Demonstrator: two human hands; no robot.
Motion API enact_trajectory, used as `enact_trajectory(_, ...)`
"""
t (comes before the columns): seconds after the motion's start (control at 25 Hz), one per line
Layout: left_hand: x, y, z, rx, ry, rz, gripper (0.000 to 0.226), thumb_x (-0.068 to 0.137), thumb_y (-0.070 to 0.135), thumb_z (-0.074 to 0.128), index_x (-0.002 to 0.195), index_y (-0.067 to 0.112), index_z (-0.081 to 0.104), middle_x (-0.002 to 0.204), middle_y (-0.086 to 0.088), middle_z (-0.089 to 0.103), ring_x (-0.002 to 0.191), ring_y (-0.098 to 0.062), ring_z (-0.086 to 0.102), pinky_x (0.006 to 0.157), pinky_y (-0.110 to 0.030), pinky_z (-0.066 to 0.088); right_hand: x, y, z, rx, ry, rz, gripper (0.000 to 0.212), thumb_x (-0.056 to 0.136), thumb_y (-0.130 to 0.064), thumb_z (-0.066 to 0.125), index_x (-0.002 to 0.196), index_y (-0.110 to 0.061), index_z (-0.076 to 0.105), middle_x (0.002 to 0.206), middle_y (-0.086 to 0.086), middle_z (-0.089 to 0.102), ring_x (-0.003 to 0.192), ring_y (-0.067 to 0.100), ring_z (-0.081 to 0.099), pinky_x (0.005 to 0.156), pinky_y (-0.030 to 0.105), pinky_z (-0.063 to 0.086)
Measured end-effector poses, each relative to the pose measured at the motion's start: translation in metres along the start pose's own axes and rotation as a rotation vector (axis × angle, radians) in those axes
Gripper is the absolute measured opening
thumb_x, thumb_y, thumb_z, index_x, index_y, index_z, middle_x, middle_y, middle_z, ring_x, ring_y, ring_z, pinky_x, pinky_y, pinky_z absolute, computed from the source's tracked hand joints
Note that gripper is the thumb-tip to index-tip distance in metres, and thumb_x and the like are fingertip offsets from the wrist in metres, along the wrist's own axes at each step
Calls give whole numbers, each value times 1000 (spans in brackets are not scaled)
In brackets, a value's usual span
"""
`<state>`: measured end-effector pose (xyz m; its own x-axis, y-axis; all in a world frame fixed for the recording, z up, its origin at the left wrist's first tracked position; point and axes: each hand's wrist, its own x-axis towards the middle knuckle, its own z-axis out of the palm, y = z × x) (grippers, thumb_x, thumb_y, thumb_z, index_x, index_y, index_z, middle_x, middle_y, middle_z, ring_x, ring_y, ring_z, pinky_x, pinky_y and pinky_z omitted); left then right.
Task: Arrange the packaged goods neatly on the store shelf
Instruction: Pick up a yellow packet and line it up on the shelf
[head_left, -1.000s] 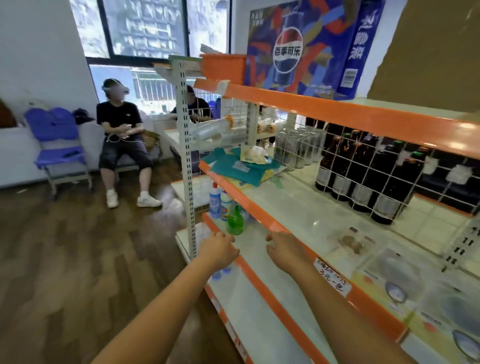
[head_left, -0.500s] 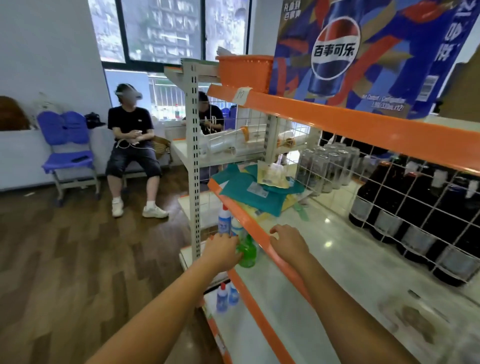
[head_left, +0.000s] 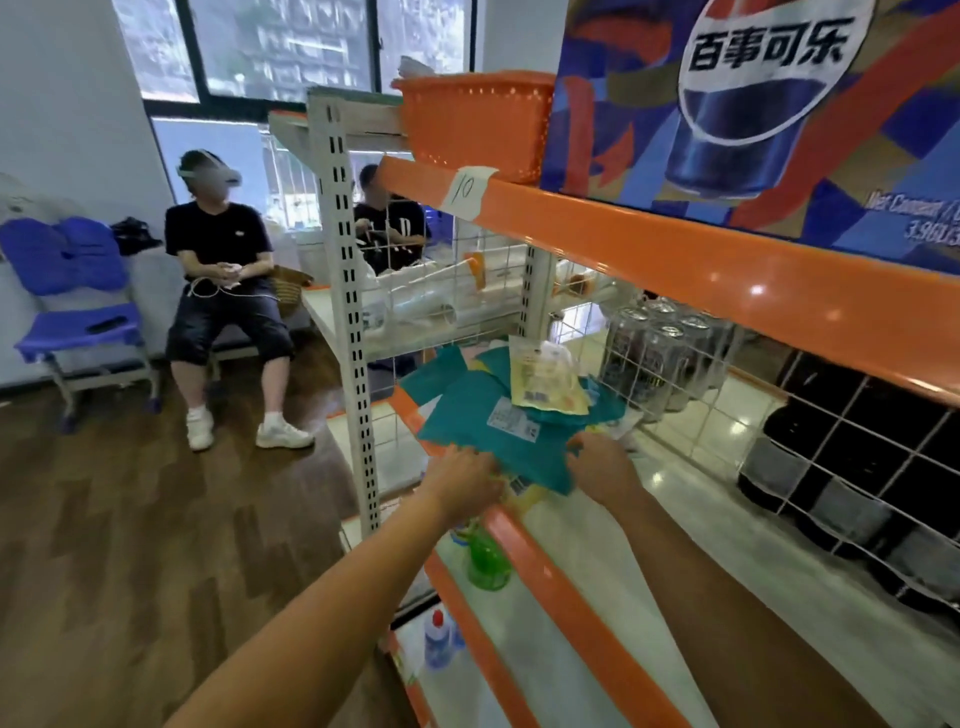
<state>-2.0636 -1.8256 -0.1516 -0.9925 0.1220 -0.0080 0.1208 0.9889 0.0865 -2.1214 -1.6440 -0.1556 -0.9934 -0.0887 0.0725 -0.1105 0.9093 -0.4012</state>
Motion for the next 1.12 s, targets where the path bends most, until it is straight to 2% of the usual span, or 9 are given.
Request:
enact_trajectory(0.2,68,-32,-13,9,56,80,35,95,32,41,123,15,55,122,-10,55,116,-30,49,91,-42,43,59,-10,-16,108,98,133,29,92,-17,47,114,-10,64,118,12,63,104,26,58,84,31,46)
enact_trajectory(0.36,122,-53,-25,-7,97,162,38,97,35,39,126,16,53,126,-10,53,119,-30,46,95,-43,40,101,-20,-20,54,68,270,28,92,-22,50,115,-8,59,115,13,61,94,26,56,70,27,39)
enact_trajectory(0.48,153,-64,-26,-50,85,218,38,95,37,43,126,17,53,130,-9,52,121,-28,45,96,-41,38,128,-24,-18,23,34,379,28,90,-22,51,116,-13,56,111,8,60,84,21,51,68,27,39)
enact_trajectory(0.6,173,-71,-20,-58,56,257,39,95,37,43,128,19,51,131,-8,50,123,-27,43,98,-41,37,141,-25,-8,1,-17,467,28,91,-25,48,116,-15,55,103,6,58,86,21,54,69,28,42)
enact_trajectory(0.76,192,-77,-10,-109,20,302,38,95,36,44,127,16,50,129,-8,51,120,-28,46,98,-43,38,153,-24,2,94,1,571,33,87,-32,49,114,-13,55,105,8,61,94,25,59,82,36,51)
enact_trajectory(0.84,198,-77,-6,-140,6,316,38,95,36,45,128,17,48,129,-8,51,118,-28,48,96,-42,39,158,-22,4,129,10,605,34,85,-33,52,113,-14,56,103,8,63,93,25,61,82,36,53)
enact_trajectory(1.0,203,-80,-5,-201,18,334,40,95,33,46,132,16,45,131,-9,48,117,-29,48,96,-41,40,167,-23,-2,534,74,657,32,90,-21,60,120,-8,58,107,9,60,86,23,60,69,32,52)
enact_trajectory(1.04,204,-82,-5,-207,23,343,41,95,33,46,132,16,44,131,-10,47,118,-29,48,96,-41,40,168,-24,-4,618,80,665,32,91,-17,61,120,-7,58,109,11,59,84,22,58,69,30,50)
enact_trajectory(1.12,207,-84,-5,-208,27,364,41,95,33,46,132,16,44,132,-10,46,117,-30,47,94,-41,41,172,-23,-4,721,100,684,33,89,-14,63,120,-3,60,110,14,61,87,24,58,78,30,48)
